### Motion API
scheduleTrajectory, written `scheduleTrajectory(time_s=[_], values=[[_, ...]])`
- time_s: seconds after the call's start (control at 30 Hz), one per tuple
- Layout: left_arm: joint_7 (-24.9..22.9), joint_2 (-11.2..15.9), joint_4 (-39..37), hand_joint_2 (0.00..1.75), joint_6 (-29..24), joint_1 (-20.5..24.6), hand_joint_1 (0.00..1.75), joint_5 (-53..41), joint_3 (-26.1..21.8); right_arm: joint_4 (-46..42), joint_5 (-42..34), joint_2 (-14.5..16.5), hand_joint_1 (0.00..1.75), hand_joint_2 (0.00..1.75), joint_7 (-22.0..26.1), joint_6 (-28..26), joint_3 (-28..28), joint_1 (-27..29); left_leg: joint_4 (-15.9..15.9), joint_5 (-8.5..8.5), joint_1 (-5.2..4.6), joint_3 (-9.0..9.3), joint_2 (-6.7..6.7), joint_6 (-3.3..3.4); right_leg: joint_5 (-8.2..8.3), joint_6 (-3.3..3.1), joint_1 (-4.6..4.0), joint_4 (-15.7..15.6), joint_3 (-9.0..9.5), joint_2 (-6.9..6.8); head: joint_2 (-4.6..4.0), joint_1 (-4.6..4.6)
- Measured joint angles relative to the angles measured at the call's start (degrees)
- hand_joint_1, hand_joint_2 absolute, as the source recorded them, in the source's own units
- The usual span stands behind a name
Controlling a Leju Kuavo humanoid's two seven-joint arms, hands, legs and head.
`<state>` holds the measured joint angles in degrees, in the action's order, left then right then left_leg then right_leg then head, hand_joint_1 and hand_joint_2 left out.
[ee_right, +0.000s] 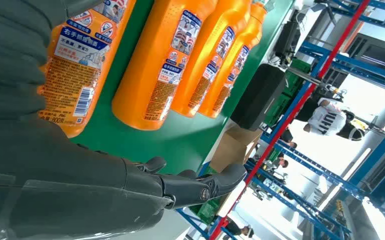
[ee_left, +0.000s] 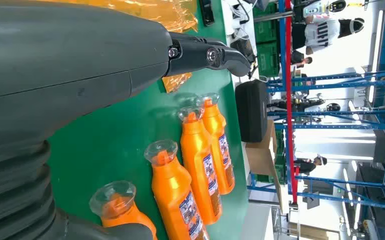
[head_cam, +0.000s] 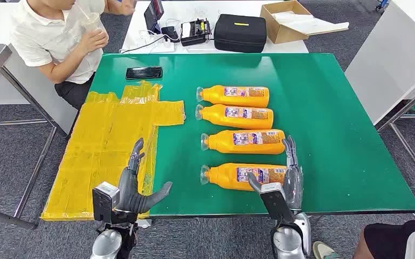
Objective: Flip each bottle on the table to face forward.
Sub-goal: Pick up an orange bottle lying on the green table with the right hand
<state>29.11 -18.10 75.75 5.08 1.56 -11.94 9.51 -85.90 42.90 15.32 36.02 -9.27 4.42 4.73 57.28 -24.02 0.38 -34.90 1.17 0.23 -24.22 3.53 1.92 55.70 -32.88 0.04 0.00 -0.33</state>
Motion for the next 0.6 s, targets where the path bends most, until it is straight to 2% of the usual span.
scheduleTrajectory(time_s=[0.27, 0.6], values=[[-0.1, 0.0, 0.5, 1.75, -0.1, -0.3, 0.0, -0.6, 0.0, -0.3, 0.2, 0.3, 0.0, 1.75, -0.1, -0.2, 0.0, 0.3, 0.0, 0.0, 0.0, 0.0, 0.0, 0.0, 0.0, 0.0, 0.0, 0.0, 0.0, 0.0, 0.0, 0.01], [0.1, -0.1, 6.6, 1.75, -2.3, -3.2, 0.0, -5.2, 0.4, -3.3, 2.5, 1.2, 0.0, 1.75, -1.4, -1.7, -1.5, 2.3, 0.0, 0.0, 0.0, 0.0, 0.0, 0.0, 0.0, 0.0, 0.0, 0.0, 0.0, 0.0, 0.0, 0.0]])
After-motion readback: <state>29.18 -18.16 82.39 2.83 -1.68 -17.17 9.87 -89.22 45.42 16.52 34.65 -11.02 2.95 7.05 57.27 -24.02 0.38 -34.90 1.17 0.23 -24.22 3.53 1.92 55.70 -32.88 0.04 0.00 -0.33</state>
